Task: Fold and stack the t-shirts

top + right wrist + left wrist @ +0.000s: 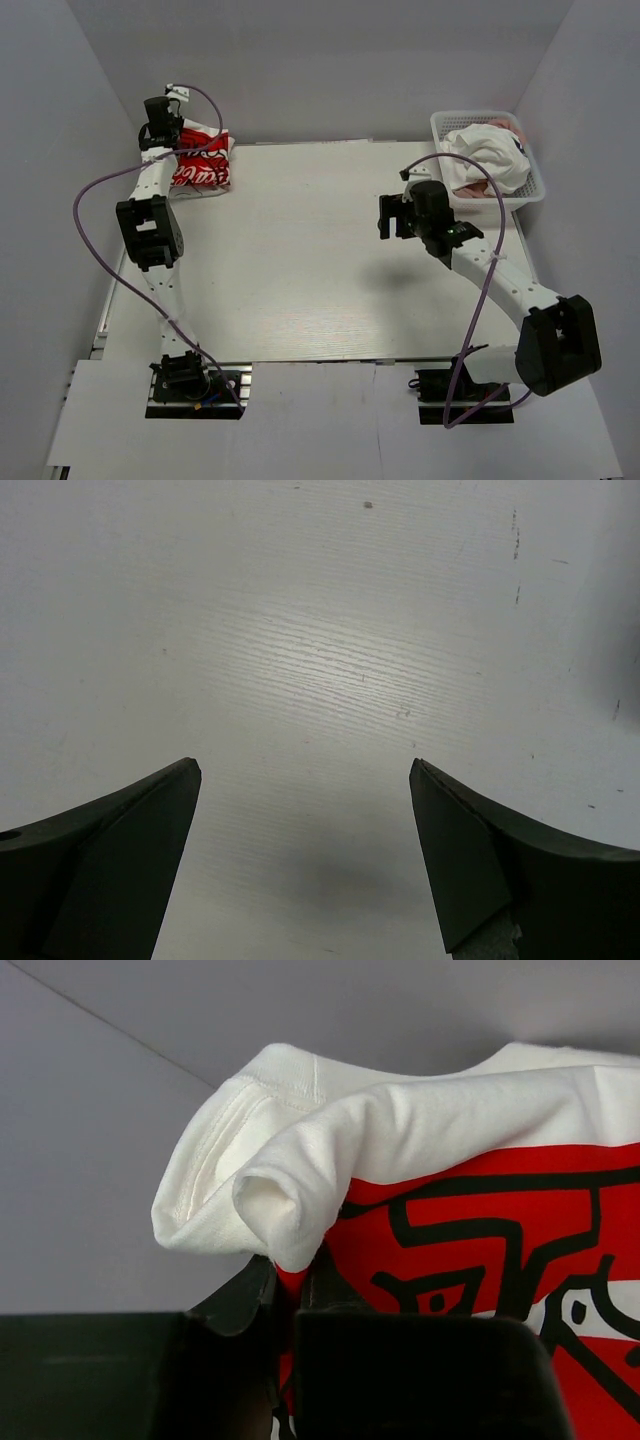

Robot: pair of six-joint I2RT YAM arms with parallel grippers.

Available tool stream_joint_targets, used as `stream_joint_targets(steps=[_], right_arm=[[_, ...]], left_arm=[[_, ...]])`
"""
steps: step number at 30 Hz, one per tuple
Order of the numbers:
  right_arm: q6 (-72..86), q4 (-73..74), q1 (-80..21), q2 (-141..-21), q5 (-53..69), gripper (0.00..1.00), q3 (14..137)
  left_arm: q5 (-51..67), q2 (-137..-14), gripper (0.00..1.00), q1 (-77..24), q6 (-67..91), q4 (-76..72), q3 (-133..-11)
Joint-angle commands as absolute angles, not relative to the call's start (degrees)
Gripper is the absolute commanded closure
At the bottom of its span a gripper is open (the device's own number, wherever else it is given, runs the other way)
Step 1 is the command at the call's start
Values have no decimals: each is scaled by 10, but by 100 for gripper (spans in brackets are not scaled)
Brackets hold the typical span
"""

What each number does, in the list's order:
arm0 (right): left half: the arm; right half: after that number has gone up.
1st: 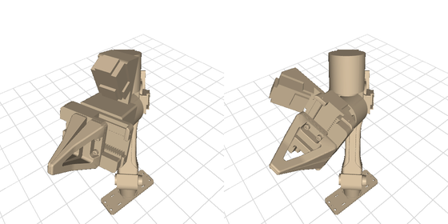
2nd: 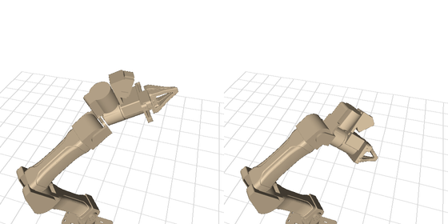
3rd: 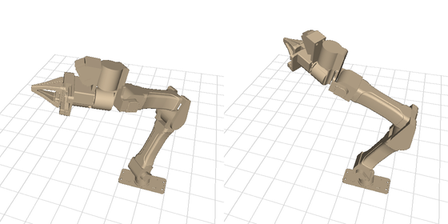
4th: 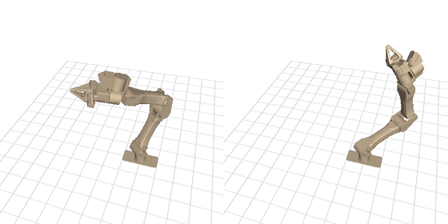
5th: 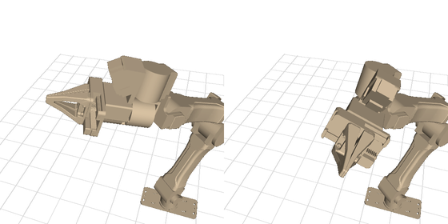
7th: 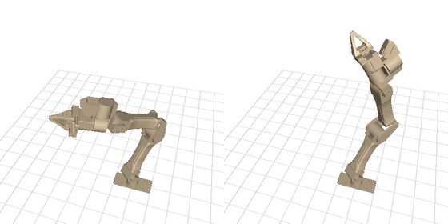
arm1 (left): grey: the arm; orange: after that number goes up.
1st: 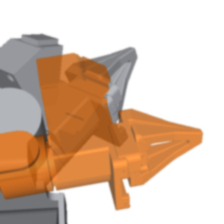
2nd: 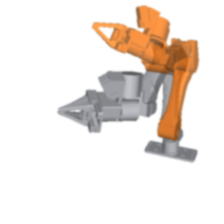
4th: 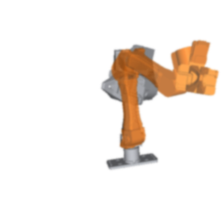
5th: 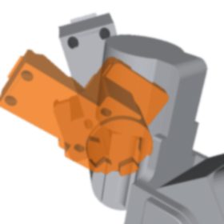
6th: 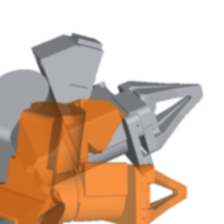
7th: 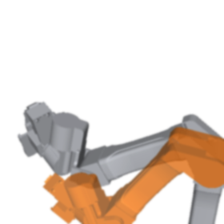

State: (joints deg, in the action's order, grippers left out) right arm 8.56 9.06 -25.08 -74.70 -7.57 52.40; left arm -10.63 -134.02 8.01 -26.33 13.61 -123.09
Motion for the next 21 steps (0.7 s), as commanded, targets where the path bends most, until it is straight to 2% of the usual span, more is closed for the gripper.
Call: stream_joint_targets(steps=[1,5,6,7,8,9,10,21], right_arm=[[82,83,-250,-763,-87,9,562],[83,96,-251,-787,-84,9,582],[82,96,-251,-790,-84,9,584],[82,97,-249,-792,-82,9,588],[83,98,-251,-795,-78,9,588],[83,98,-250,-797,-78,9,589],[83,85,-252,-797,-73,9,590],[96,89,-251,-759,-54,9,561]], left_arm=[[-94,-1360,100,83,-261,97,-1265],[-135,-1392,100,89,-255,63,-1273],[-147,-1397,91,89,-250,51,-1273],[-169,-1397,56,89,-250,51,-1273],[-177,-1397,30,94,-242,51,-1273],[-177,-1397,8,94,-242,51,-1278],[-184,-1392,0,94,-242,51,-1278],[-209,-1280,0,89,-116,88,-1210]])
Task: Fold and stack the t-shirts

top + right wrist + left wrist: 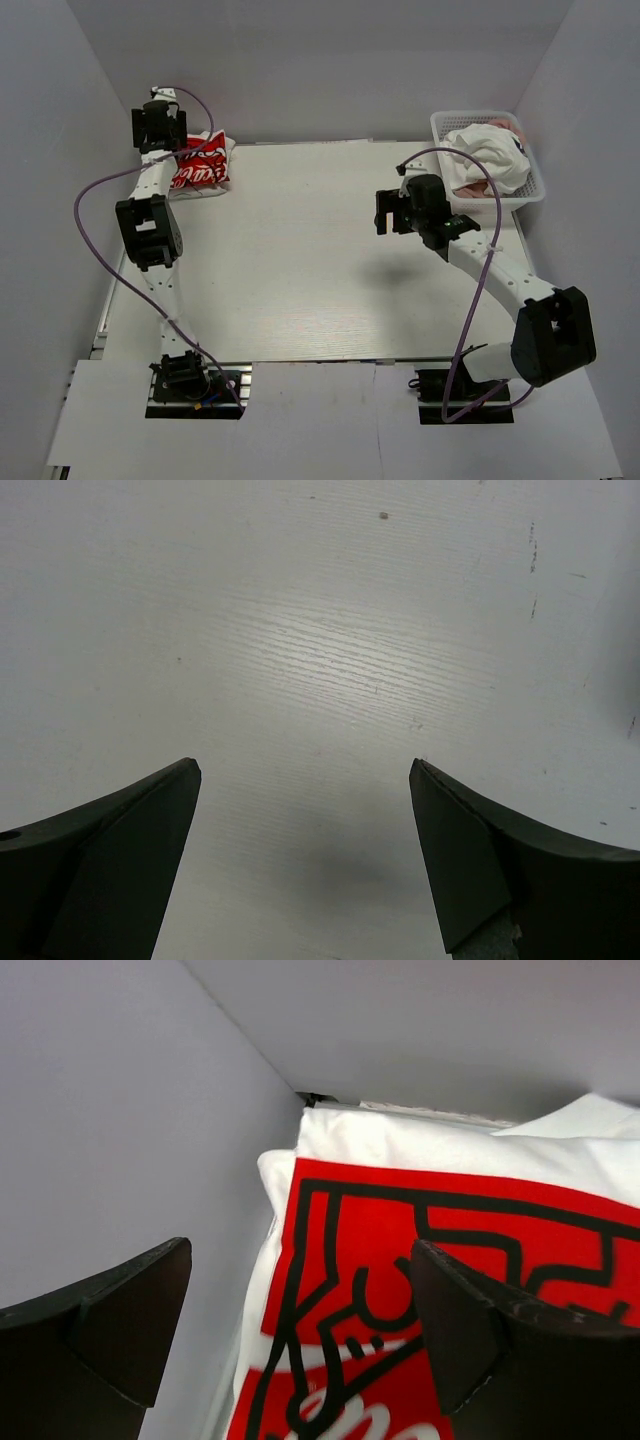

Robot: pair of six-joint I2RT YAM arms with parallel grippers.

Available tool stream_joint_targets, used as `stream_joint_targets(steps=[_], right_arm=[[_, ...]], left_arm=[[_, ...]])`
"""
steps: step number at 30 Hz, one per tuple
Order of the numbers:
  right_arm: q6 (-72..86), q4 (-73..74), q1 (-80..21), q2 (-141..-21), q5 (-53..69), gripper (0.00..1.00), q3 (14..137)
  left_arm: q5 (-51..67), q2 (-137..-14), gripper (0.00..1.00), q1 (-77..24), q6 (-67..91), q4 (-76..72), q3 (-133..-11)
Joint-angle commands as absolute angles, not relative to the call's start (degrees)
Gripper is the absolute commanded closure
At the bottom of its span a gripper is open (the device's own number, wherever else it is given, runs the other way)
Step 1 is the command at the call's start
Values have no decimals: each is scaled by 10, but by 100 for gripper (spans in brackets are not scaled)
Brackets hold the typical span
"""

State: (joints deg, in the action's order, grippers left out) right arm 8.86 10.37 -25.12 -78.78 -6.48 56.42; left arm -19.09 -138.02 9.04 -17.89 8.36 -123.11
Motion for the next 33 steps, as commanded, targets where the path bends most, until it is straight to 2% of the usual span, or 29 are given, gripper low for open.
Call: stream_joint_targets(steps=[1,3,8,9,13,15,16,17,18,19,20,22,25,29,33], right_arm=[[98,87,-252,-757,-51,9,558],[98,91,-250,-752,-47,9,559],[110,79,-250,-696,-48,9,533],[112,75,-250,-677,-47,9,510],[133,46,-250,-616,-16,9,464],[149,47,-249,-600,-12,9,440],[166,48,-249,-596,-11,9,436],[181,52,-250,-588,-10,9,426],[187,63,-250,-581,-5,9,420],[198,69,-250,-581,-6,9,420],[202,71,-250,-572,15,9,410],[215,76,-249,-568,33,9,400],[239,66,-250,-555,54,9,370],[271,50,-249,-525,85,9,310],[283,21,-250,-463,92,9,269]], left_arm=[[-200,-1264,0,84,-92,88,-1195],[-200,-1232,0,77,-73,88,-1146],[-111,-1128,0,71,14,119,-1070],[-103,-1075,0,71,25,106,-1040],[-55,-905,0,57,90,47,-808],[-22,-839,0,38,176,85,-745],[-5,-805,0,32,214,105,-670],[68,-727,0,24,246,99,-611],[145,-639,0,4,297,6,-469],[146,-638,0,-8,327,-49,-400],[207,-602,0,-18,354,-94,-342],[218,-531,0,-44,391,-89,-272],[173,-480,0,-58,346,91,-318],[174,-373,0,-58,340,140,-323],[120,-315,0,-58,337,198,-334]])
